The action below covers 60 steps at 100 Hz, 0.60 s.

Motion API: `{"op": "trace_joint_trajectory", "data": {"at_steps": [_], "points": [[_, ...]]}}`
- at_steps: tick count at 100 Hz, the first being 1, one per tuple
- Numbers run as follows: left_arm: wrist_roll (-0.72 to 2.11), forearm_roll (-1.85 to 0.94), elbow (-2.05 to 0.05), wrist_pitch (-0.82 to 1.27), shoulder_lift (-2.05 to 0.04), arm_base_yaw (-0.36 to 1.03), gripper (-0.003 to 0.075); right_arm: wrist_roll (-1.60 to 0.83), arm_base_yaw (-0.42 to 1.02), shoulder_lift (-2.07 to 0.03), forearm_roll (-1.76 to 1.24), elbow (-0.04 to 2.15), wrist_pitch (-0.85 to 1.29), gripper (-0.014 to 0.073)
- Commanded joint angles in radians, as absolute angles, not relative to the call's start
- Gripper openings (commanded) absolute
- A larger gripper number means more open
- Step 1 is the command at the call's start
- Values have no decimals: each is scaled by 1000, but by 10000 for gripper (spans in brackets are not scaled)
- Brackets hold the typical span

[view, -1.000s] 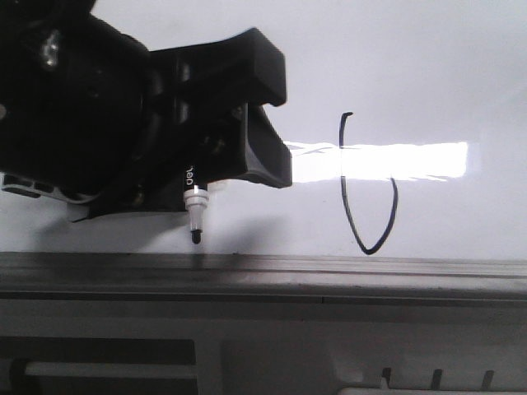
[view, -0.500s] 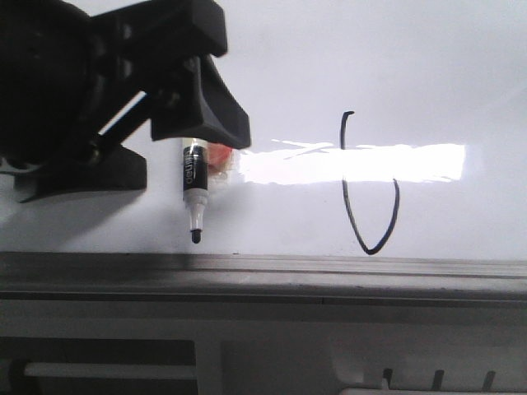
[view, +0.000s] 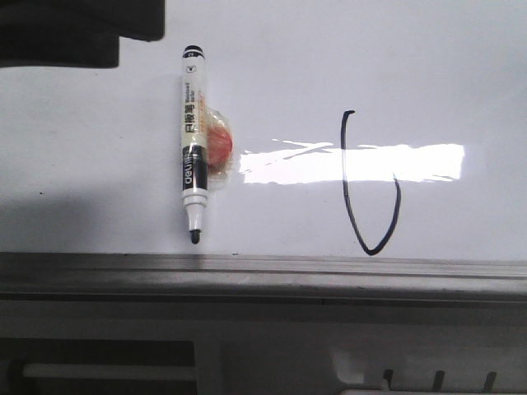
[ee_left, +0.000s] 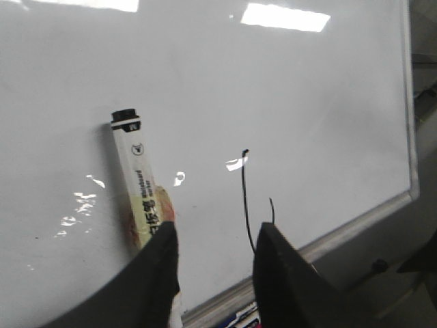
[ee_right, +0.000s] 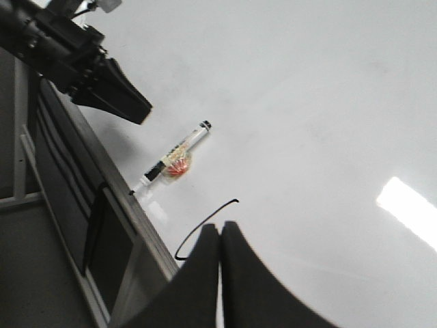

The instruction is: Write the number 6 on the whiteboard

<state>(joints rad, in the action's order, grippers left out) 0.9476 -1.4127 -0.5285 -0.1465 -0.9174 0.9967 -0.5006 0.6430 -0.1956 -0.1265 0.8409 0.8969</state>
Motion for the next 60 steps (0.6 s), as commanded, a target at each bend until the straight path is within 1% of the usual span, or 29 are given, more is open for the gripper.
{"op": "trace_joint_trajectory", "data": {"at_steps": [1, 7, 12, 20, 37, 60], "points": [[985, -1391, -524, -99, -848, 995, 117, -484, 635, -121, -92, 822, 860, -62], [987, -1389, -501, -68, -807, 995, 32, -481, 635, -64, -90, 790, 884, -62], [989, -1389, -480, -49, -778, 995, -18, -481, 635, -23, -90, 769, 914, -62], [989, -1389, -455, -25, -741, 995, -19, -481, 635, 32, -90, 743, 967, -62], [989, -1389, -412, 0, -718, 995, -19, -481, 635, 20, -93, 738, 1085, -63], [989, -1389, -396, 0, -722, 995, -19, -481, 635, 20, -93, 738, 1090, -63]]}}
